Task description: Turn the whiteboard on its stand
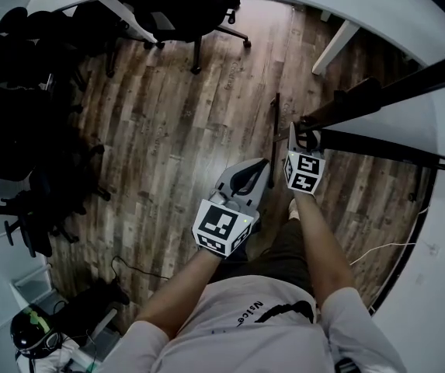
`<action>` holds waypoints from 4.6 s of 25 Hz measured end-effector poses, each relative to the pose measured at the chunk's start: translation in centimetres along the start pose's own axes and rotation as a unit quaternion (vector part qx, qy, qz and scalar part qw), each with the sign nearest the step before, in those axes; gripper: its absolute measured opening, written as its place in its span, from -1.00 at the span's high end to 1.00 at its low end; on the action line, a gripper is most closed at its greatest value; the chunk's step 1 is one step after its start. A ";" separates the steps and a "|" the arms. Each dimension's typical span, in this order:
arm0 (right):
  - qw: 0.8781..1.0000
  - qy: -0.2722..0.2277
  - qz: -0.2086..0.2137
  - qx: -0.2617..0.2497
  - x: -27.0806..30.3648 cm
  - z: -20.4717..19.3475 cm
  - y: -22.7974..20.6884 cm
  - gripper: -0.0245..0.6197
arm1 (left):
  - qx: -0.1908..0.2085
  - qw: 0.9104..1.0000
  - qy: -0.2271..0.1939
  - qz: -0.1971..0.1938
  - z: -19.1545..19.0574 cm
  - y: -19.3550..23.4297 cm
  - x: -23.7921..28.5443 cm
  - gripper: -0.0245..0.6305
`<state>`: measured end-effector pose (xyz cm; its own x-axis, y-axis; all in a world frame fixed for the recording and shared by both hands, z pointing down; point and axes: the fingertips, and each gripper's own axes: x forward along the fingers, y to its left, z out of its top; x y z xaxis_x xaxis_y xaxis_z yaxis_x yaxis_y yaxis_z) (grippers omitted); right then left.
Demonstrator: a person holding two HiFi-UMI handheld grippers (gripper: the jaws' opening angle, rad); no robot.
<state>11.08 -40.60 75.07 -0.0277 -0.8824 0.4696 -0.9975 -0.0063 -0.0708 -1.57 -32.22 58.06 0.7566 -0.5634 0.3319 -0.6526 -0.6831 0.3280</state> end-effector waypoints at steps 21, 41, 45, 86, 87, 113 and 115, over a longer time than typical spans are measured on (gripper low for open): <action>0.998 0.043 0.031 -0.026 -6.4 -3.8 2.2 0.57 | -0.043 0.998 -0.021 0.044 -2.6 -3.6 -5.6 0.89; 0.991 0.082 0.093 -0.058 -17.0 -9.8 6.5 0.55 | -0.081 0.976 -0.075 0.189 -8.1 -13.9 -18.9 0.89; 0.990 0.090 0.089 -0.060 -18.7 -10.9 7.1 0.55 | -0.069 0.978 -0.077 0.180 -7.5 -14.3 -20.9 0.89; 0.951 0.111 0.254 -0.140 -44.2 -12.0 17.1 0.69 | -0.029 0.999 -0.044 0.006 -6.2 -18.7 -25.9 0.89; 0.951 0.088 0.265 -0.134 -45.2 -9.8 17.4 0.74 | -0.029 0.999 -0.044 0.008 -5.7 -18.9 -26.1 0.89; 0.921 -0.132 0.350 -0.109 -59.6 16.2 11.9 0.87 | 0.016 0.990 -0.126 0.061 5.7 -32.7 -29.1 0.89; 0.919 -0.142 0.351 -0.111 -60.3 17.2 11.4 0.88 | 0.018 0.989 -0.132 0.057 6.1 -33.8 -29.1 0.89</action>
<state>2.54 4.48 30.81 -0.6820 -0.7204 0.1264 -0.7306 0.6788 -0.0734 -1.27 4.40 31.97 0.6659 -0.7362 0.1206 -0.7359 -0.6216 0.2685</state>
